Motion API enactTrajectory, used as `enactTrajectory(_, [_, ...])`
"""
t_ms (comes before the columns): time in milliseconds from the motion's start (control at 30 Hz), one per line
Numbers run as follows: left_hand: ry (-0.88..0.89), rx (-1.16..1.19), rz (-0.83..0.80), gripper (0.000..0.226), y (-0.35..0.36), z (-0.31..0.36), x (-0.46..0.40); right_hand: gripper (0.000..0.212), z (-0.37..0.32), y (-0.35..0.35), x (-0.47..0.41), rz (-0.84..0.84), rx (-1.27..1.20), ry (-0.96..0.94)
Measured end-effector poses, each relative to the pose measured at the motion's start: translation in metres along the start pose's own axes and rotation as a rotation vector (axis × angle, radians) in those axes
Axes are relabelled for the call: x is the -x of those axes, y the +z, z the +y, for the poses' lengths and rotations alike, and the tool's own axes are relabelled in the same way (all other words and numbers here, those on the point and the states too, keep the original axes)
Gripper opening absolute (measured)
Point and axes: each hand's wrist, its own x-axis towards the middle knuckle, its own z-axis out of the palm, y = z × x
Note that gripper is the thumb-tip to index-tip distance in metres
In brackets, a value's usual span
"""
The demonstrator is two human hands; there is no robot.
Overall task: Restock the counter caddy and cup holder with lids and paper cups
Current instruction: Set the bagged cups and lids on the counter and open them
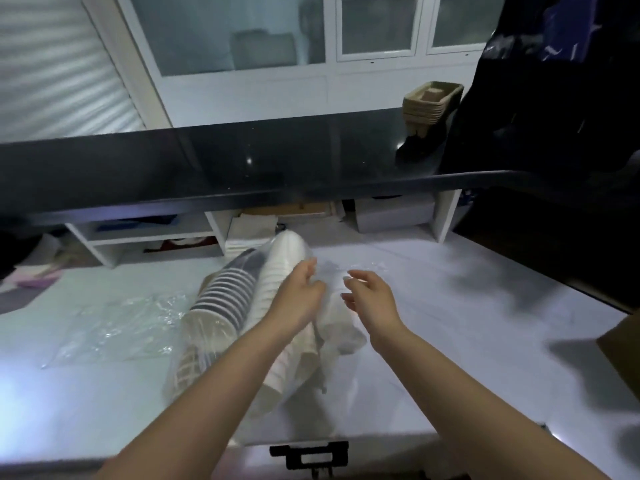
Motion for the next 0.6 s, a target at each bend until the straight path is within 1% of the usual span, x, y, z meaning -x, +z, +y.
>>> enactTrajectory(67, [0.079,-0.032,0.058,0.046,-0.024,0.004,-0.003,0.029,-0.003,0.016,0.0,-0.093,-0.036,0.03])
enactTrajectory(167, [0.061,-0.109,0.152,0.044,-0.064,-0.003,-0.011,0.041,0.003,0.033,-0.001,-0.179,0.047,0.095])
enactTrajectory(200, [0.028,-0.137,0.169,0.046,-0.077,-0.009,-0.013,0.041,0.004,0.037,0.0,-0.202,0.068,0.118])
enactTrajectory(300, [-0.074,-0.212,0.22,0.049,-0.11,-0.038,-0.015,0.027,0.007,0.045,-0.004,-0.253,0.095,0.158])
enactTrajectory(333, [-0.115,-0.19,0.218,0.049,-0.118,-0.049,-0.016,0.028,0.005,0.048,-0.005,-0.252,0.099,0.173])
enactTrajectory(367, [-0.16,-0.14,0.207,0.047,-0.126,-0.06,-0.017,0.033,0.005,0.052,-0.007,-0.251,0.1,0.182])
enactTrajectory(433, [-0.255,0.036,0.159,0.039,-0.14,-0.078,-0.016,0.044,0.007,0.062,-0.014,-0.243,0.104,0.189])
enactTrajectory(500, [-0.345,0.185,0.08,0.035,-0.152,-0.093,-0.012,0.04,0.008,0.073,-0.017,-0.258,0.085,0.201])
enactTrajectory(567, [-0.349,0.222,0.004,0.037,-0.162,-0.107,-0.014,0.032,0.007,0.083,-0.019,-0.258,0.085,0.22])
enactTrajectory(600, [-0.333,0.227,-0.022,0.039,-0.167,-0.113,-0.015,0.034,0.007,0.09,-0.019,-0.243,0.088,0.23])
